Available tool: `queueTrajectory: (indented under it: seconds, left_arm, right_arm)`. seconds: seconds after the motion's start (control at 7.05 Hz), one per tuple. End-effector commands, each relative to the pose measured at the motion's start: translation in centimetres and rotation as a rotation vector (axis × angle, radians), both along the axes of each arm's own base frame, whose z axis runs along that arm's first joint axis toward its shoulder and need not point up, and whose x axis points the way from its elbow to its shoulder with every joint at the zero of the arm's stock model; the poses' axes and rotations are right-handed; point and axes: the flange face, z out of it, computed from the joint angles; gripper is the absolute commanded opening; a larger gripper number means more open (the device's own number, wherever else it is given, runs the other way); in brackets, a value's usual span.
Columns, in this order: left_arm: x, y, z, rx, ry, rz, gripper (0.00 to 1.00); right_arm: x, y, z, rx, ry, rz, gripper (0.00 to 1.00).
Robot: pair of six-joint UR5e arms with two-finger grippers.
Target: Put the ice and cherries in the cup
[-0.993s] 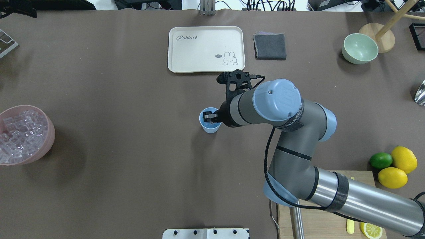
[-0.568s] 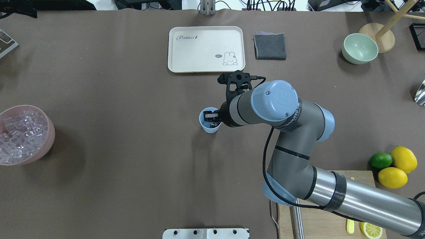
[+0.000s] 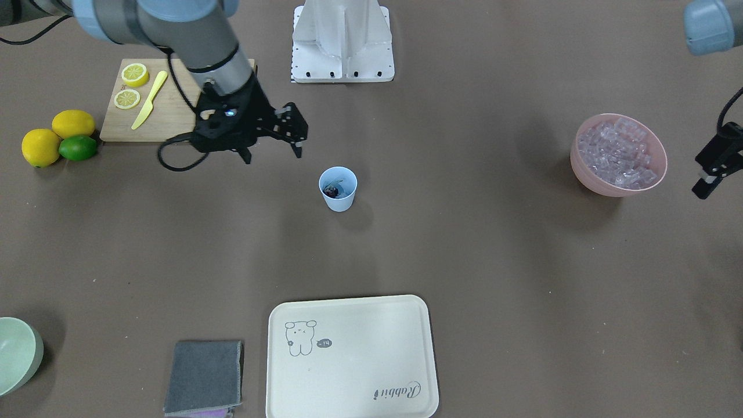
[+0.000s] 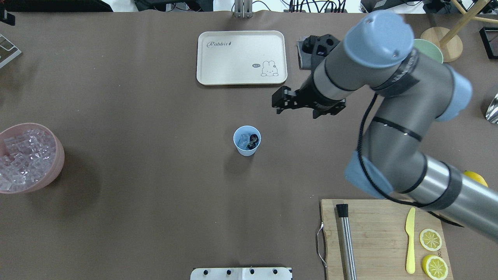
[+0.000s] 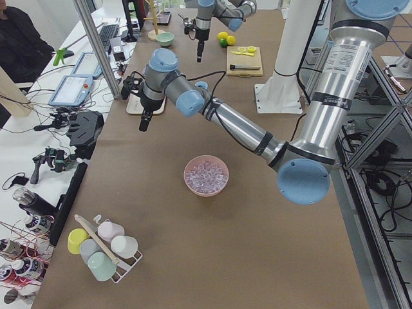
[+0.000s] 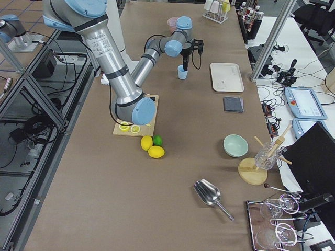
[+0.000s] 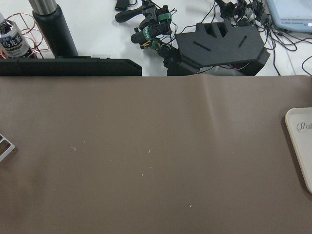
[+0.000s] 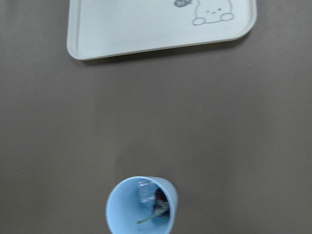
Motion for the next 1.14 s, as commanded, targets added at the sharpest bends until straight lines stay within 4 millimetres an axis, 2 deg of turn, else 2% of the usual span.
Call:
queueTrajectory:
  seconds: [0.0, 0.14, 0.28, 0.43, 0.57, 0.71, 0.99]
  left_arm:
    - [-7.5, 1.0, 6.9, 0.061, -0.116, 0.079, 0.98]
    - [-10.1, 2.4, 9.9, 0.014, -0.15, 0.083, 0.98]
    - [-10.9, 3.9, 12.9, -0.048, -0.156, 0.078, 0.98]
    - [-11.4, 4.1, 13.5, -0.062, -0.159, 0.068, 0.98]
    - [-11.4, 4.8, 15.3, -0.11, -0.151, 0.072, 0.98]
    - [-11.2, 4.8, 17.1, -0.147, -0.146, 0.078, 0.98]
    - [-10.9, 5.2, 17.9, -0.165, -0.143, 0.084, 0.98]
  right_arm:
    - [13.9, 0.7, 9.8, 0.053, 0.132, -0.101, 1.0]
    - [20.1, 0.3, 14.8, 0.078, 0.15, -0.149, 1.0]
    - [26.4, 0.8, 20.7, 0.104, 0.171, -0.201, 1.0]
    - [32.8, 0.7, 27.1, 0.117, 0.173, -0.232, 1.0]
    - [36.3, 0.9, 31.5, 0.081, 0.179, -0.22, 1.0]
    - [39.1, 2.1, 34.8, 0.039, 0.183, -0.195, 1.0]
    - [44.0, 5.4, 38.7, 0.019, 0.198, -0.158, 1.0]
